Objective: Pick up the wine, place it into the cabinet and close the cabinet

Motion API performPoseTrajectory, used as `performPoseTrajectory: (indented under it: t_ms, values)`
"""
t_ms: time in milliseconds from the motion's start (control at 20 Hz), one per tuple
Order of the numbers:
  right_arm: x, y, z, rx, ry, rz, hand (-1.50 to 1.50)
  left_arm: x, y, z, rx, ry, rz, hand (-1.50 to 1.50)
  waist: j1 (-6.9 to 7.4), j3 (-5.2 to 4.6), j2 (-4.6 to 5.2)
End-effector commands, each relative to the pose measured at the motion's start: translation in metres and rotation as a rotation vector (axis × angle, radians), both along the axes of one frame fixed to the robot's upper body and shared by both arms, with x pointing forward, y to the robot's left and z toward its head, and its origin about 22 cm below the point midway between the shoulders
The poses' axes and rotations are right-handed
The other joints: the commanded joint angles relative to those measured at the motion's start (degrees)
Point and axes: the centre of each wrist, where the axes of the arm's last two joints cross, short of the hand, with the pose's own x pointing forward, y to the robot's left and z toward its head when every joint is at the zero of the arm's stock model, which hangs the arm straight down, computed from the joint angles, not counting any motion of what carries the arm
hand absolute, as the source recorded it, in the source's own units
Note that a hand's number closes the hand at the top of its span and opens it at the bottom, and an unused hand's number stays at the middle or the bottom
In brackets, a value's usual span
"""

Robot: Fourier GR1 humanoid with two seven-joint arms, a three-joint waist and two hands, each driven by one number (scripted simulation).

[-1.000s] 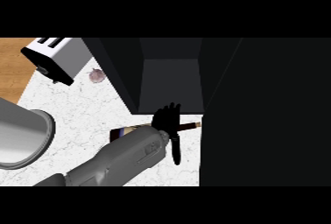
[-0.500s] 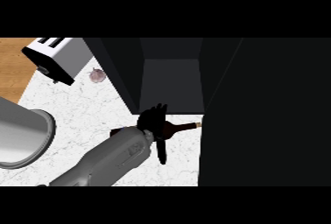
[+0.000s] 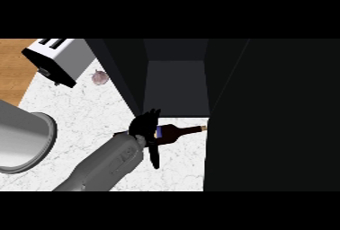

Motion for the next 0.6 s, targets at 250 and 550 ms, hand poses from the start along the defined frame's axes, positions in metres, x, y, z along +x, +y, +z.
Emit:
performPoseTrajectory:
  t_ms: [250,550]
  values:
    - [-0.016,0.004,0.003,-0.005,-0.009,-0.015,-1.50,0.007,0.023,0.013,0.000,0.003,0.011,-1.50,-0.04,0.00,-0.05]
    - [-0.011,-0.009,0.007,-0.008,-0.010,-0.010,-1.50,-0.011,0.075,-0.006,-0.015,-0.003,0.023,-1.50,0.16,0.00,-0.03]
